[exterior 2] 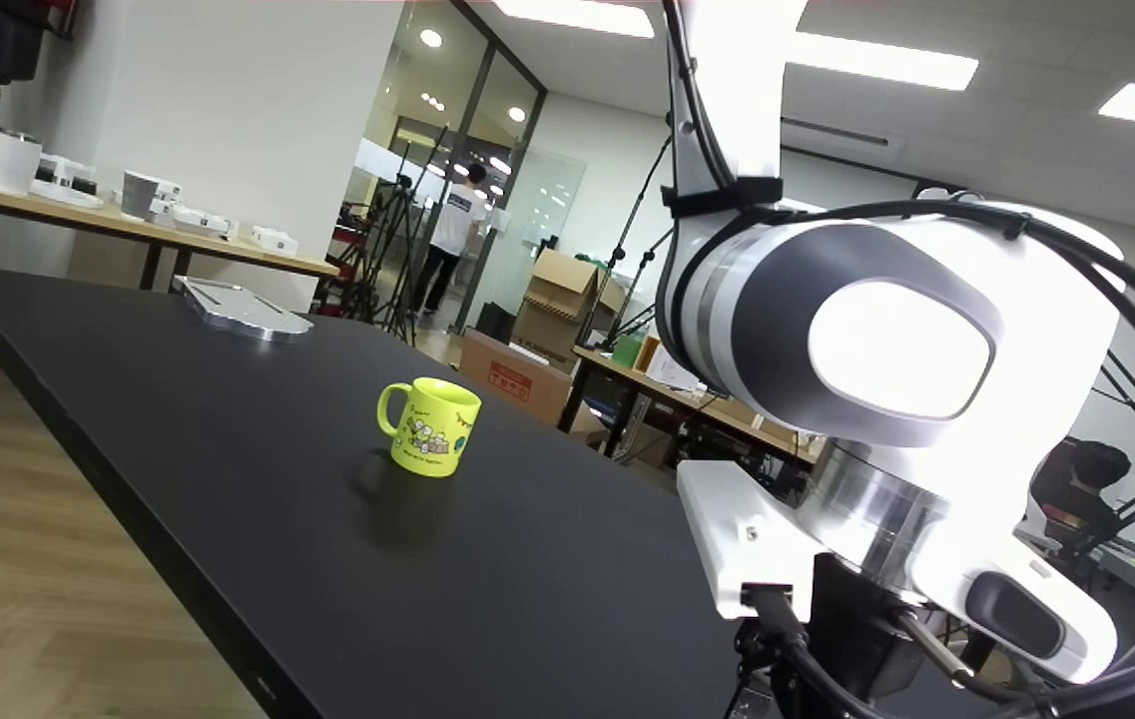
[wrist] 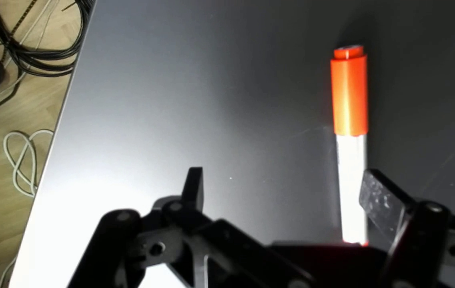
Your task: Put the marker in the cup
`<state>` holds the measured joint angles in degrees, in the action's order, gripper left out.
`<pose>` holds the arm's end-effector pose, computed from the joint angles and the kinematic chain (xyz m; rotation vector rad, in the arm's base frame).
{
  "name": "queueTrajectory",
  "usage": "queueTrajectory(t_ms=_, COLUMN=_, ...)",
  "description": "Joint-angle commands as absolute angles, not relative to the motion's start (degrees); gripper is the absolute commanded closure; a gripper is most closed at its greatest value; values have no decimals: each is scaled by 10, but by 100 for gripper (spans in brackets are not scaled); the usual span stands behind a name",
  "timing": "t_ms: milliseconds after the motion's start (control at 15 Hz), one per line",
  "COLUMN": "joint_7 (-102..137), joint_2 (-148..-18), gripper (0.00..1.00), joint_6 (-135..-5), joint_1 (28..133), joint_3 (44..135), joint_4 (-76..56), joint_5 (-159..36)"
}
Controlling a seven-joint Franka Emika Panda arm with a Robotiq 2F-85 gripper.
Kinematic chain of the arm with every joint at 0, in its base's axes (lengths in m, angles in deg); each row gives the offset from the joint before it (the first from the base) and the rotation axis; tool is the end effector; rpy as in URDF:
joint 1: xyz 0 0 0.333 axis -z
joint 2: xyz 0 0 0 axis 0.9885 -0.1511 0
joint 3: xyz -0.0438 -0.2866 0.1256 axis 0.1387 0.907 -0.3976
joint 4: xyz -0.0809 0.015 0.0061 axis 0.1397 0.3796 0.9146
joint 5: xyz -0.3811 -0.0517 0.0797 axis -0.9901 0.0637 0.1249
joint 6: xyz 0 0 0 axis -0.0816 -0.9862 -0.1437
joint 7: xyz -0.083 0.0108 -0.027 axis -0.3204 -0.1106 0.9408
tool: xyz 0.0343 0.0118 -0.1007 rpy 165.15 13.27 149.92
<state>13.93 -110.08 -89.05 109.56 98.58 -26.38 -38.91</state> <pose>0.4604 -0.4174 0.1099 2.6558 -1.6525 0.0905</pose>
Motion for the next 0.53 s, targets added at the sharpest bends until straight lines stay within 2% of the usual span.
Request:
queueTrajectory(t_ms=0, joint_7=119, joint_2=-1107, gripper=0, joint_6=-870, joint_1=1097, joint_3=983, joint_4=-247, joint_5=-381)
queueTrajectory(t_ms=467, joint_7=225, joint_2=-1109, gripper=0, joint_6=-853, joint_1=1127, joint_3=952, joint_4=-230, joint_5=-391)
